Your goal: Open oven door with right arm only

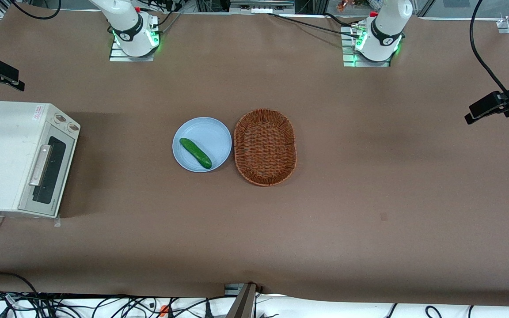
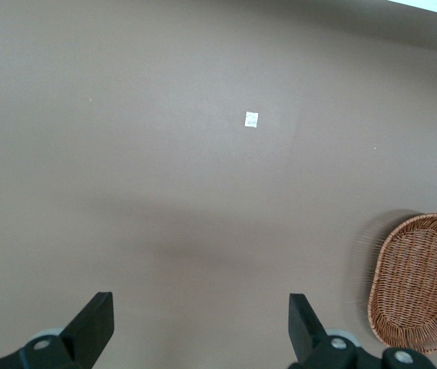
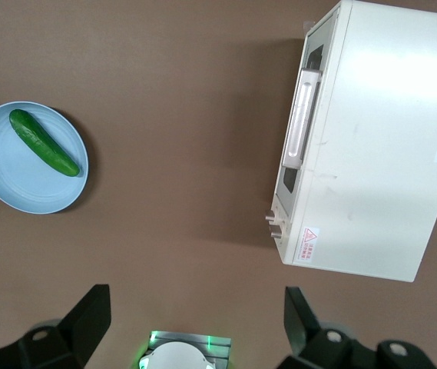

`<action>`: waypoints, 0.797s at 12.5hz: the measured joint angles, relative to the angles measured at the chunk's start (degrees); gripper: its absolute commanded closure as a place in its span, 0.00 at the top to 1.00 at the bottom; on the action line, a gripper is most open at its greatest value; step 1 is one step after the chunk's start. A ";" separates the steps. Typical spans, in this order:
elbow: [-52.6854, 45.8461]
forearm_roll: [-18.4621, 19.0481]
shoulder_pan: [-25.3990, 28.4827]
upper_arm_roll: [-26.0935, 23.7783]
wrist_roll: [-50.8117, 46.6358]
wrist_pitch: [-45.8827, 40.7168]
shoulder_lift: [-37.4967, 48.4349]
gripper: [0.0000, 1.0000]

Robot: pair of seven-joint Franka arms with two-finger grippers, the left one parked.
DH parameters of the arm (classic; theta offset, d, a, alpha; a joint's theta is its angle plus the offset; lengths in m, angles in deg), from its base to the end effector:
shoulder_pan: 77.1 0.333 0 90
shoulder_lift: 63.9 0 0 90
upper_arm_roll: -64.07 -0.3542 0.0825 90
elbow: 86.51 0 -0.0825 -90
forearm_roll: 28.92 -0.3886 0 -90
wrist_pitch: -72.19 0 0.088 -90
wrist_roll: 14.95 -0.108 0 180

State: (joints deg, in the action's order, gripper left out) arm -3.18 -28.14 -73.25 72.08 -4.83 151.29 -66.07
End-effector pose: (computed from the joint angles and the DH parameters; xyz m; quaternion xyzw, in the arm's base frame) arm 0.5506 -0.0398 0.6796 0.9971 0.0509 -0.0564 0.0024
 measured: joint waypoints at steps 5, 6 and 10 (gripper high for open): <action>0.51 0.00 0.00 -0.01 0.19 -1.78 -1.27 1.00; 0.61 0.00 0.02 -0.03 0.56 -1.79 -1.87 0.98; 1.50 0.00 0.98 -0.51 1.11 -2.21 -4.15 0.63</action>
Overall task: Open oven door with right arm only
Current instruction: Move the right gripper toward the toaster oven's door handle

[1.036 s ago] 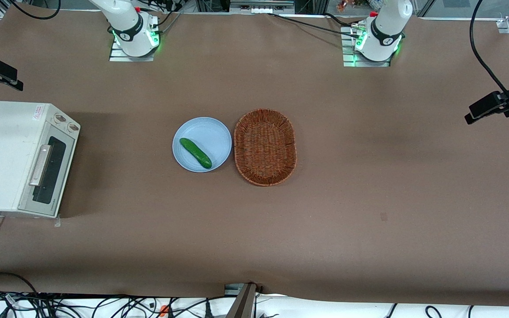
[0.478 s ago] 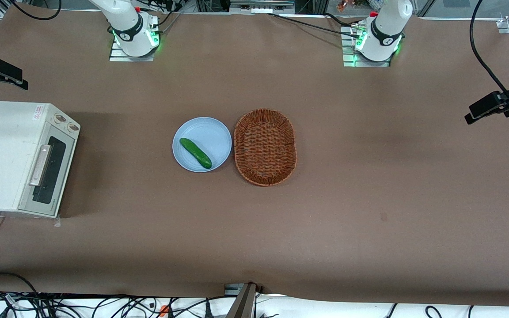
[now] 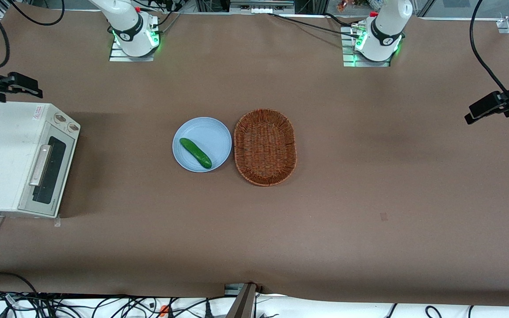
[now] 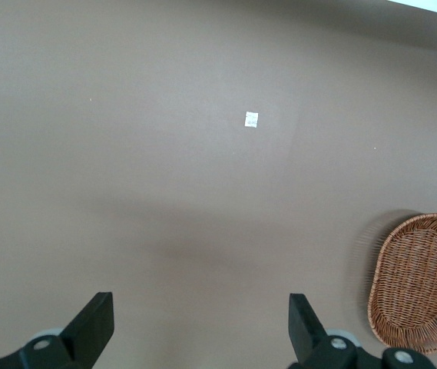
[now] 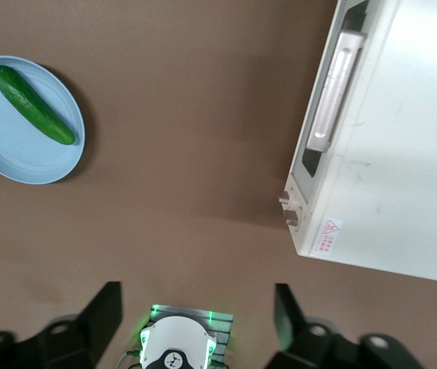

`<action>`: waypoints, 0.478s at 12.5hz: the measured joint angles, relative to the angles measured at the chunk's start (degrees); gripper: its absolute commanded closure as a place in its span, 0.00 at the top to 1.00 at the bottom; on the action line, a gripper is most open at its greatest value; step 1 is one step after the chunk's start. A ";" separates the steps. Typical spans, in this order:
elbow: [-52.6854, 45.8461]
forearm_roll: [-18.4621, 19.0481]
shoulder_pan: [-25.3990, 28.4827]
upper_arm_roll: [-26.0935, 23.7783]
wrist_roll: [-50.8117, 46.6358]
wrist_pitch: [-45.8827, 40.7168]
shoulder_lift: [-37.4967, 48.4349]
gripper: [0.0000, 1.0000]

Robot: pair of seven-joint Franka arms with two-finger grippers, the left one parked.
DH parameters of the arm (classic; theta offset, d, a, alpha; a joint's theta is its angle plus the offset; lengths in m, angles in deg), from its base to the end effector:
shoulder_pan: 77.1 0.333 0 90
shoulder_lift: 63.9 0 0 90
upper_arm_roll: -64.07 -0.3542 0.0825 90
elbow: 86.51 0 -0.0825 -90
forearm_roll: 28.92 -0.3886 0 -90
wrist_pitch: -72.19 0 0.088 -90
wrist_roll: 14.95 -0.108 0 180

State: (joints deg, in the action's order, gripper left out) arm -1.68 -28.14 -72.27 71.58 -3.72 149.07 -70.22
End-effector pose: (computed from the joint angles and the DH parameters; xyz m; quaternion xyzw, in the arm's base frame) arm 0.5691 -0.0237 0.6248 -0.9895 -0.0728 0.1245 0.0011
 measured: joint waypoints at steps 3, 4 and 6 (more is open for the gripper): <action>1.96 0.00 1.39 -0.09 0.00 -0.04 -0.91 0.34; 2.47 0.01 1.85 -0.11 0.00 -0.03 -1.37 0.29; 2.99 0.19 2.70 -0.12 -0.03 0.18 -2.95 0.19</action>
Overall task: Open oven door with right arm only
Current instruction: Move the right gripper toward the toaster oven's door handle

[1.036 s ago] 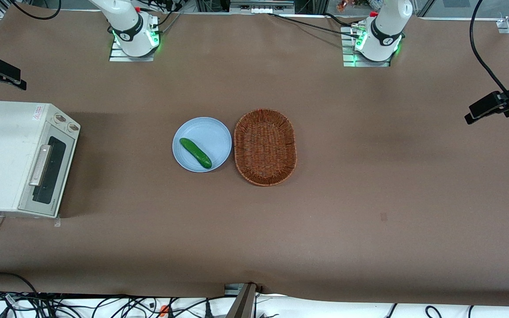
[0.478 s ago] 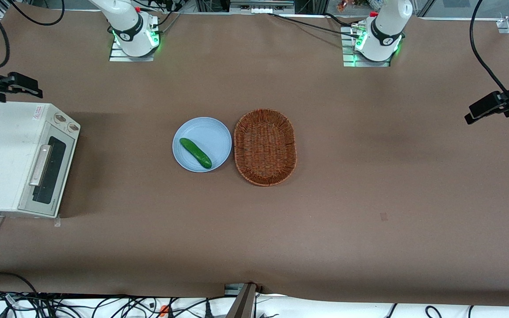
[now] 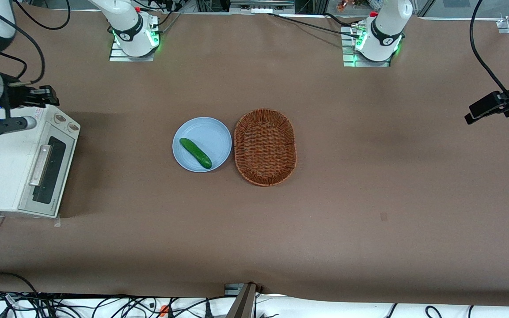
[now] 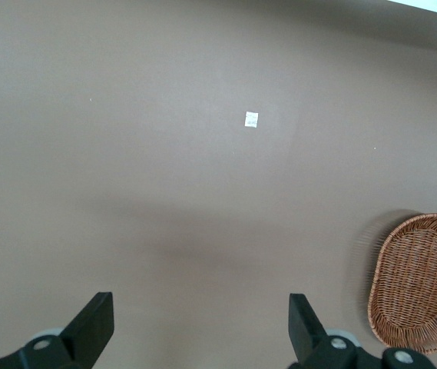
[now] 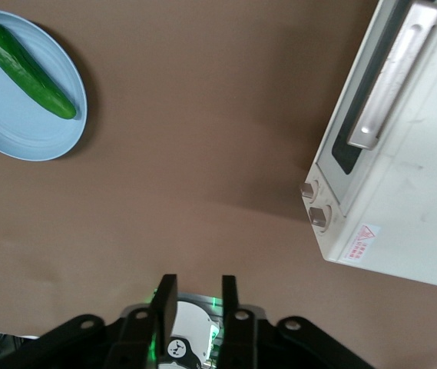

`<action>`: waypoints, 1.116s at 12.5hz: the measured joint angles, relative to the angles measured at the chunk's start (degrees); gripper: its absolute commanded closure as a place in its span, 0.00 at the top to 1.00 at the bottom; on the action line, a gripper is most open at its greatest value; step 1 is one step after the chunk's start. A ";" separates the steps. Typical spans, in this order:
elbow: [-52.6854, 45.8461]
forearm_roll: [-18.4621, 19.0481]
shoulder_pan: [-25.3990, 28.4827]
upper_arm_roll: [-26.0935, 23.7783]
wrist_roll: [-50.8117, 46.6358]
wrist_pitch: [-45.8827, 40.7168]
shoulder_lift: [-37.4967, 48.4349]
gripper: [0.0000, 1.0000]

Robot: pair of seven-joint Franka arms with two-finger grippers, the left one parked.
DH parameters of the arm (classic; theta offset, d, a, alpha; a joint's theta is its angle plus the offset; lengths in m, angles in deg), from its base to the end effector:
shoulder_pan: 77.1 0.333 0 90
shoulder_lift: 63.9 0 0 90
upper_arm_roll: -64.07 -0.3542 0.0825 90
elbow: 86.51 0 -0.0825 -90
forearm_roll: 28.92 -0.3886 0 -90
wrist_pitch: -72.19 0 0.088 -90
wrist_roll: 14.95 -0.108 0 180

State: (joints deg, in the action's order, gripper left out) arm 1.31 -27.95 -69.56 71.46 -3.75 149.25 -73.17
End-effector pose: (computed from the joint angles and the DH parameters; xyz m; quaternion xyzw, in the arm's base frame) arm 0.5796 0.0053 0.5724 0.9800 0.0960 -0.1742 0.0020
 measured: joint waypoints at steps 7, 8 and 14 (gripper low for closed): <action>6.16 8.74 0.33 0.01 0.00 12.72 -8.63 0.00; 6.68 10.49 0.33 0.01 0.00 14.18 -9.68 0.00; 6.87 24.31 0.34 0.01 0.02 19.37 -14.33 0.00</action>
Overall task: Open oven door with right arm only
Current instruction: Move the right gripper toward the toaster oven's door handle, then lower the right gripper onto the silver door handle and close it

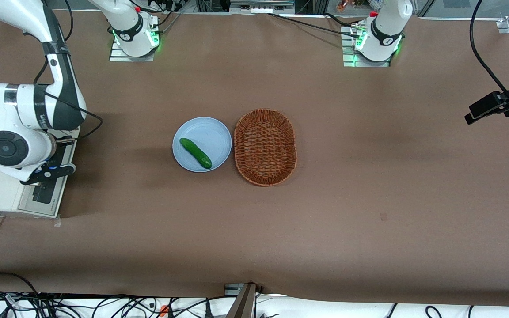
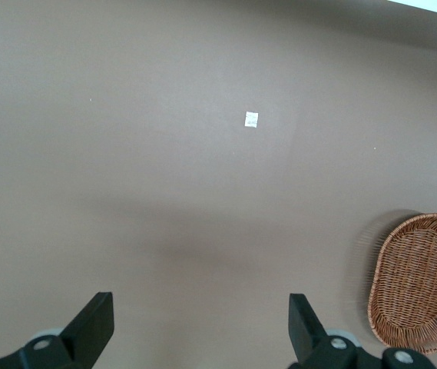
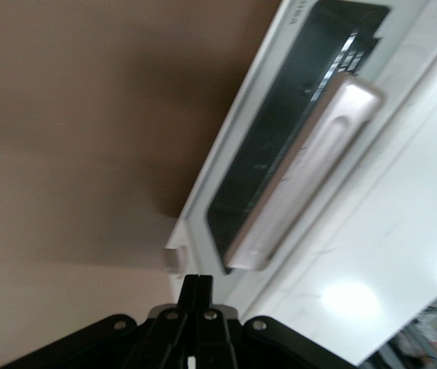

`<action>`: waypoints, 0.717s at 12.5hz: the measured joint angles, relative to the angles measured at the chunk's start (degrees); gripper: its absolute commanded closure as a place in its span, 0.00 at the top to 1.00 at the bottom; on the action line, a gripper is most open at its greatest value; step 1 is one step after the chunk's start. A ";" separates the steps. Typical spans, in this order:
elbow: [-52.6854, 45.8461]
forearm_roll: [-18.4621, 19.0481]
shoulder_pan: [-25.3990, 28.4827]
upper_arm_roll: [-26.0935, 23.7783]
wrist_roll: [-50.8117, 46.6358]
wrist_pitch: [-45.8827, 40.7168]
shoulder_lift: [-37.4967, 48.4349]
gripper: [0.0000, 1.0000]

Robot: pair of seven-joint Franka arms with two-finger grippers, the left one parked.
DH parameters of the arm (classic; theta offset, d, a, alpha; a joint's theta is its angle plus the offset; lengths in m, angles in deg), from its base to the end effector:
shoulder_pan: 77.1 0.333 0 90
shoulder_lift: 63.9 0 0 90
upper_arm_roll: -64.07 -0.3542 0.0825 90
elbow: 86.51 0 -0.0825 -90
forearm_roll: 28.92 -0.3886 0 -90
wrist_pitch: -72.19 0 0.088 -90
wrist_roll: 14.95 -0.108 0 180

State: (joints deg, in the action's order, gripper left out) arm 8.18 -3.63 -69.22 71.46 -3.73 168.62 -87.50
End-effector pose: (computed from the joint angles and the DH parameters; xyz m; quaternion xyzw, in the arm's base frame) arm 0.6450 -0.0262 0.3923 0.9407 0.1621 -0.2050 0.2164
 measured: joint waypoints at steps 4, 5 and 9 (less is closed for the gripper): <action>-0.02 4.79 0.00 0.00 0.09 1.56 -1.50 0.00; -0.08 5.70 -0.02 0.00 0.25 2.10 -1.50 0.00; -0.10 6.72 -0.30 0.20 2.79 3.66 -1.50 0.00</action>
State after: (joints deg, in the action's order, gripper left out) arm 8.08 3.09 -69.52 71.66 -0.94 172.28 -89.00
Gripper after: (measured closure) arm 0.991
